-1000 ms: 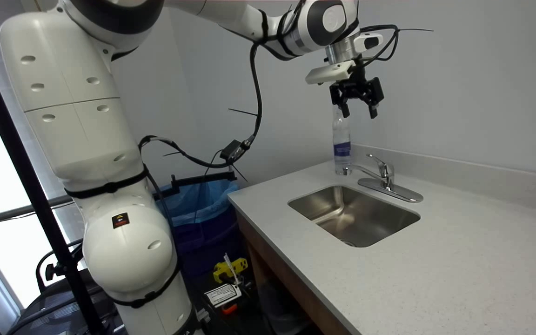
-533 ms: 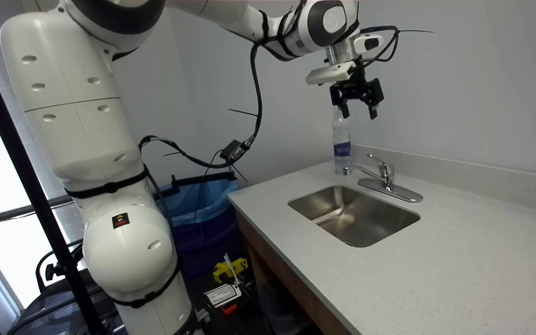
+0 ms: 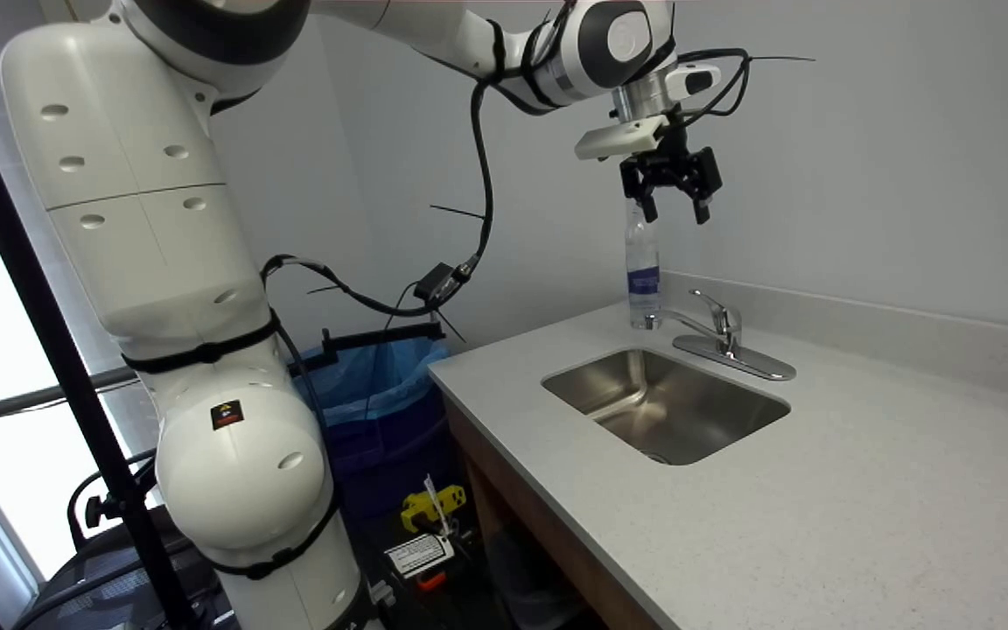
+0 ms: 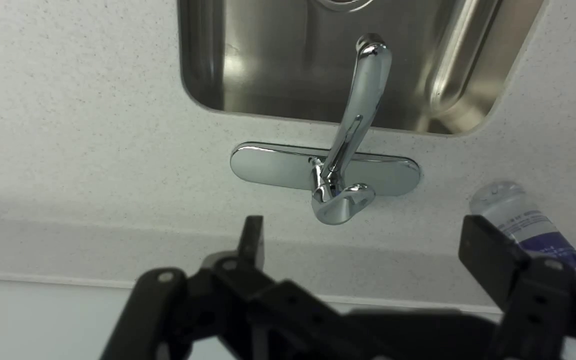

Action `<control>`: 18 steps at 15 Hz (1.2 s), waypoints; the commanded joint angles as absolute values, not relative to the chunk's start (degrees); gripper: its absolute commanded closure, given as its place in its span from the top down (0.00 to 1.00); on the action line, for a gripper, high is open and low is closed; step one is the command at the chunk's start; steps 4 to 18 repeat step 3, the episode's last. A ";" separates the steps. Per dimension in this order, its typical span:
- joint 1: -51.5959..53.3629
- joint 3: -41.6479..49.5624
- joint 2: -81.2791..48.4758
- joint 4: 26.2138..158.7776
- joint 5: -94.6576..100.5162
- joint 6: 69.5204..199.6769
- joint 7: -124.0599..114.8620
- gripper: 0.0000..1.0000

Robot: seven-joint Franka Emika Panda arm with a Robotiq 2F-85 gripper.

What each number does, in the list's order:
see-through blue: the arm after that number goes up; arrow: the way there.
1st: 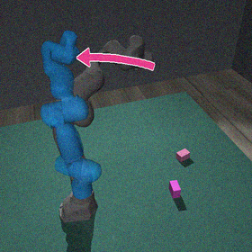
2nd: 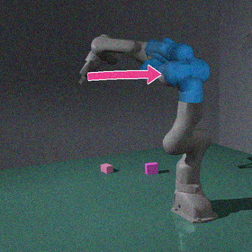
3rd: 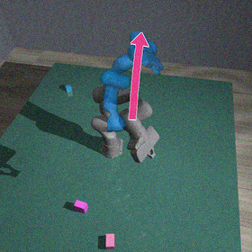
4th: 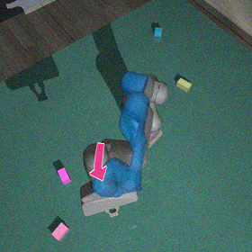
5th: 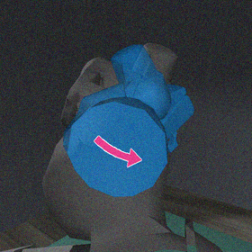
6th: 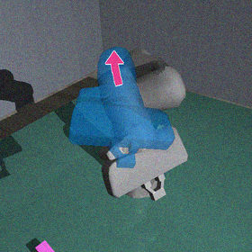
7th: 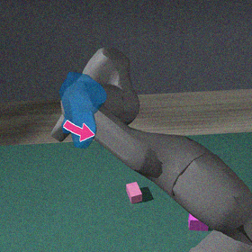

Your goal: Move the nozzle from right to left then close the faucet.

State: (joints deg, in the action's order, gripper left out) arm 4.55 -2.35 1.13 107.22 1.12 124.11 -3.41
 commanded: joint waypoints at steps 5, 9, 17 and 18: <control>4.12 -2.79 1.10 107.06 1.12 123.94 -3.42 1.00; 4.12 -2.79 1.10 107.06 1.12 123.94 -3.42 1.00; 4.12 -2.79 1.10 107.06 1.12 123.94 -3.42 1.00; 4.12 -2.79 1.10 107.06 1.12 123.94 -3.42 1.00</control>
